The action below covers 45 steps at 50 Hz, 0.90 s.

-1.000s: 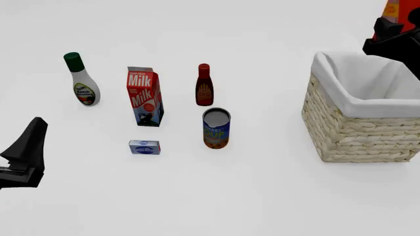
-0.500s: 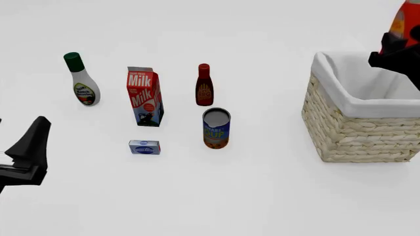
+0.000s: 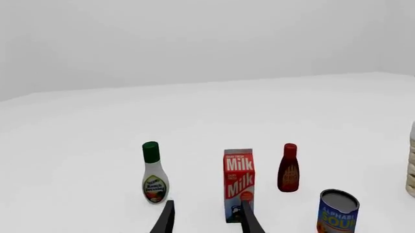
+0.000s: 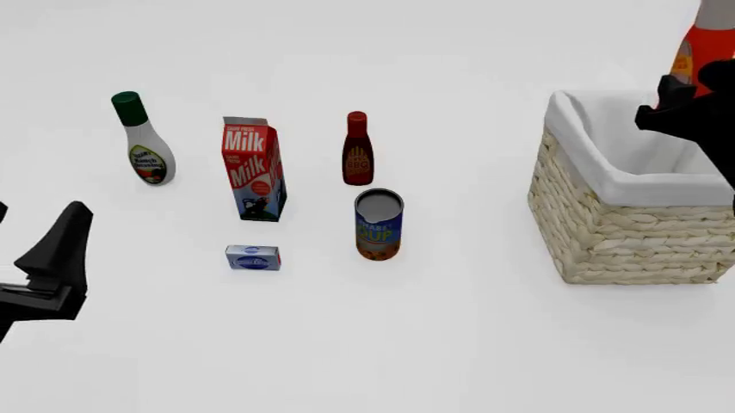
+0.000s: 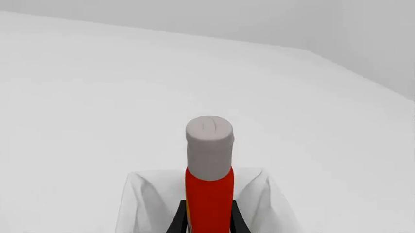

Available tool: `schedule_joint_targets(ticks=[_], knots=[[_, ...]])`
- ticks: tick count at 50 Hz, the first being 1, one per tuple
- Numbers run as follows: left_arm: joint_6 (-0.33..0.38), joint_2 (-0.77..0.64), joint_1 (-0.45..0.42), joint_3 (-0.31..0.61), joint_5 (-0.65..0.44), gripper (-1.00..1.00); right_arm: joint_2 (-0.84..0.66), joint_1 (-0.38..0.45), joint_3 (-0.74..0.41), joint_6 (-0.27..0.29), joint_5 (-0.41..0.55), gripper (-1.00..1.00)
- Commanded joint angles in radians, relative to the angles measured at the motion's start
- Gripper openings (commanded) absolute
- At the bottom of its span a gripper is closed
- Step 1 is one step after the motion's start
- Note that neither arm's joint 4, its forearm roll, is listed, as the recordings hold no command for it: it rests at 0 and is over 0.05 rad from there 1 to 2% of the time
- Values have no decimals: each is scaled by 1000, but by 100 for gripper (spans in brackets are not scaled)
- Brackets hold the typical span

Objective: Pick the ketchup and place it in the basket.

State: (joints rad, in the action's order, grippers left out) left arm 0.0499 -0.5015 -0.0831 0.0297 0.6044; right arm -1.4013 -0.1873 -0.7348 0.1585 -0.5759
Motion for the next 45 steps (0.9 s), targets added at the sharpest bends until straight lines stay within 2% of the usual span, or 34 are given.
schedule_joint_targets(ticks=[1,45], knots=[[-3,1,4,-1,1,100,-42,-4,-18,-7,-20,-100],[-17,10,18,-1,0,100,-232,-6,-100,35,-57,-100]])
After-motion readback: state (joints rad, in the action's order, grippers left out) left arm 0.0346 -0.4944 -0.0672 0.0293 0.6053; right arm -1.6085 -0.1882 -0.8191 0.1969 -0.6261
